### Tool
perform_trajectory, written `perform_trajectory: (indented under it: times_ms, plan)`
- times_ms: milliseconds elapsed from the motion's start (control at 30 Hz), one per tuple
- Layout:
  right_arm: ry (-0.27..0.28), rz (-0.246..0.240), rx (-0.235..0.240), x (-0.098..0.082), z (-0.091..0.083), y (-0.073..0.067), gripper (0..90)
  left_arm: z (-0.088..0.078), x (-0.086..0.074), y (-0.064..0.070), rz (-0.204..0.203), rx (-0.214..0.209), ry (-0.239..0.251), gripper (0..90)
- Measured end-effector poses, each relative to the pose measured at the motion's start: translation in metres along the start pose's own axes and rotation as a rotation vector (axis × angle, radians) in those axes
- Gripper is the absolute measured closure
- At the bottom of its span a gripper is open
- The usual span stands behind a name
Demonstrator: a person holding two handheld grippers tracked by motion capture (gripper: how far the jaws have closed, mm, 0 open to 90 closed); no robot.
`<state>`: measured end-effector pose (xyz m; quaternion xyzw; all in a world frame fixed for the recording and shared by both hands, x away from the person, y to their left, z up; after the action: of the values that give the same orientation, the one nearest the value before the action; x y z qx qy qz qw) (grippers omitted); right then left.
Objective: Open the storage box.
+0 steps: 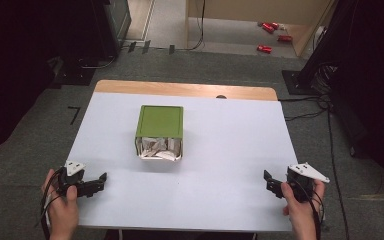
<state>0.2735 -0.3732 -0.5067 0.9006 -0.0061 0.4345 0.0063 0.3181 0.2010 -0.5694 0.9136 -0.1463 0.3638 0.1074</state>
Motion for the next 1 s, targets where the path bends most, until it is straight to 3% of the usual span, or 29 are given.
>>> perform_trajectory:
  times_ms: [100, 300, 1000]
  plan:
    - [0.003, -0.019, 0.011, 0.007, 0.000, -0.011, 15.1, 0.000, 0.000, 0.000, -0.001, -0.001, 0.001, 7.5]
    - [0.014, -0.018, 0.026, 0.017, -0.002, -0.021, 15.2, 0.000, 0.000, 0.000, -0.001, -0.001, 0.000, 7.5]
    - [0.034, -0.056, 0.087, 0.032, -0.003, -0.070, 15.9, 0.000, 0.000, 0.000, -0.001, -0.001, 0.000, 7.4]
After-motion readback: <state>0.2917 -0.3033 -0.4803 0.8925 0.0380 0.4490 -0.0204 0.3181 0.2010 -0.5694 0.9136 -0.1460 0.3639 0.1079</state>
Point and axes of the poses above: each handheld gripper's, and its own axes: z roughly forward along the jaws, x roughly out of its top, y roughly to its right, the point moved 10 cm from there along z, roughly forward along the jaws, and after that the axes turned 8 degrees about -x, right-handed, at the moved point
